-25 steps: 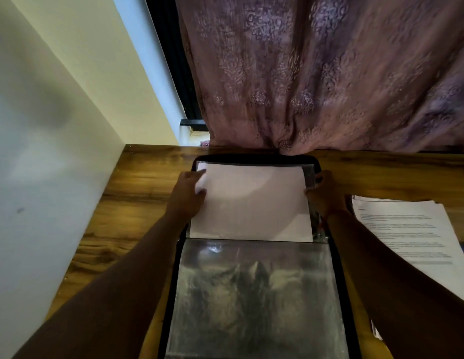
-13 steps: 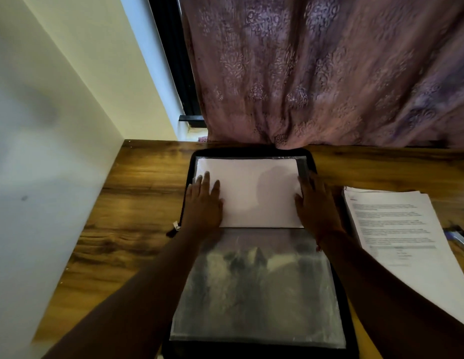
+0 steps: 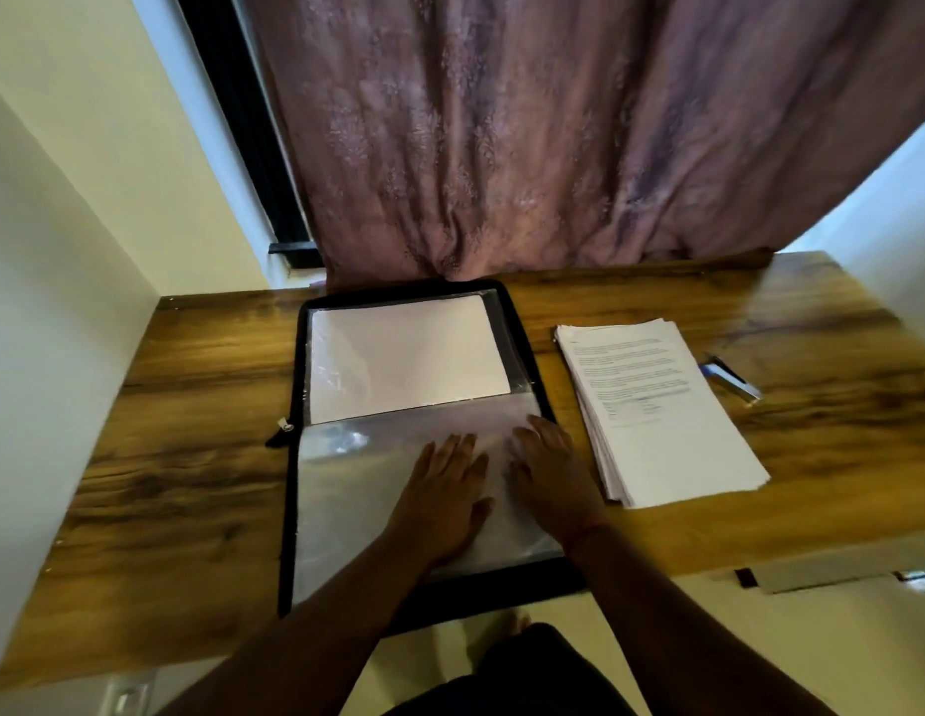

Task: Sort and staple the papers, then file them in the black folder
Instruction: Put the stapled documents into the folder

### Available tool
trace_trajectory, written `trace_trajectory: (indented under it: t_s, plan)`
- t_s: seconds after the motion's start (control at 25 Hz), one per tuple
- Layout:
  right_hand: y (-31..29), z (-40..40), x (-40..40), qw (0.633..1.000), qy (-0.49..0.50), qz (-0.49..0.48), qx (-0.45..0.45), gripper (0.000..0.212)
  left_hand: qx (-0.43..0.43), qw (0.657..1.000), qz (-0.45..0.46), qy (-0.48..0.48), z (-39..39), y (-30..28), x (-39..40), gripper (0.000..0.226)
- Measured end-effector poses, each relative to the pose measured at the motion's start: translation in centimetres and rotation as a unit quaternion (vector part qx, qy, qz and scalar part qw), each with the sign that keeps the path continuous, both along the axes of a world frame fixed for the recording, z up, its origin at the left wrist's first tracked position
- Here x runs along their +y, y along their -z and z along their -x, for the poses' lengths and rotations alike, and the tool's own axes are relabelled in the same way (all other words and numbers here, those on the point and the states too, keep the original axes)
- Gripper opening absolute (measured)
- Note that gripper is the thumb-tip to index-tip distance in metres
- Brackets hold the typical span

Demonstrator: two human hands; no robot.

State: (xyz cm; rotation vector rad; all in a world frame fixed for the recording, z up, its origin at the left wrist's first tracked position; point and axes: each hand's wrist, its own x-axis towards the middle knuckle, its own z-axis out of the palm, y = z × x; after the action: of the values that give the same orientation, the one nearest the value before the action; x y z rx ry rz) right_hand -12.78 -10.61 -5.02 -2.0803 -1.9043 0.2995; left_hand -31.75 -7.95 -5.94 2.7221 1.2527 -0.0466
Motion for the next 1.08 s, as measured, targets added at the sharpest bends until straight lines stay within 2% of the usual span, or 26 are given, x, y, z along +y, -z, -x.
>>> trace_trajectory:
  t_s: [0.08,0.16,0.36,0.48,0.6,0.68,0.76,0.96,1.08]
  plan:
    - [-0.4,-2.5,-0.9,0.999,0.031,-0.02,0.02,0.045,-0.033,0.999,0.007,0.001,-1.8,-0.8,-0.4,0.061]
    - [-0.9,-5.3,-1.4,0.997,0.064,-0.036,0.022,0.049,-0.077,0.995,0.059,-0.038,-4.3,-1.6,-0.6,0.054]
    - [-1.9,-11.5,-1.1,0.994,0.09,-0.018,0.065,0.043,-0.209,0.951,0.168,-0.154,-13.1,-3.9,-0.5,0.032]
    - [-1.5,-17.1,-0.9,0.99,0.138,0.013,0.022,0.051,-0.206,0.937,0.192,-0.208,-18.0,-4.1,-0.2,0.028]
    - [-0.6,-22.8,-1.1,0.974,0.211,0.086,-0.005,0.059,-0.181,0.926,0.179,-0.279,-21.1,-3.2,0.4,0.02]
    - [-0.3,-25.3,-0.6,0.964,0.228,0.129,0.044,0.06,-0.152,0.923,0.16,-0.316,-22.5,-2.8,0.3,0.033]
    - [0.1,-26.6,-0.1,0.961,0.223,0.127,0.1,0.058,-0.148,0.914,0.153,-0.346,-23.3,-2.5,-0.1,0.039]
    - [0.1,-27.1,0.5,0.96,0.214,0.073,0.168,0.052,-0.159,0.91,0.1,-0.37,-23.8,-2.8,-0.9,0.033]
    - [-0.1,-27.1,0.8,0.944,0.222,0.056,0.238,0.042,-0.161,0.906,0.071,-0.386,-24.0,-3.0,-0.7,0.019]
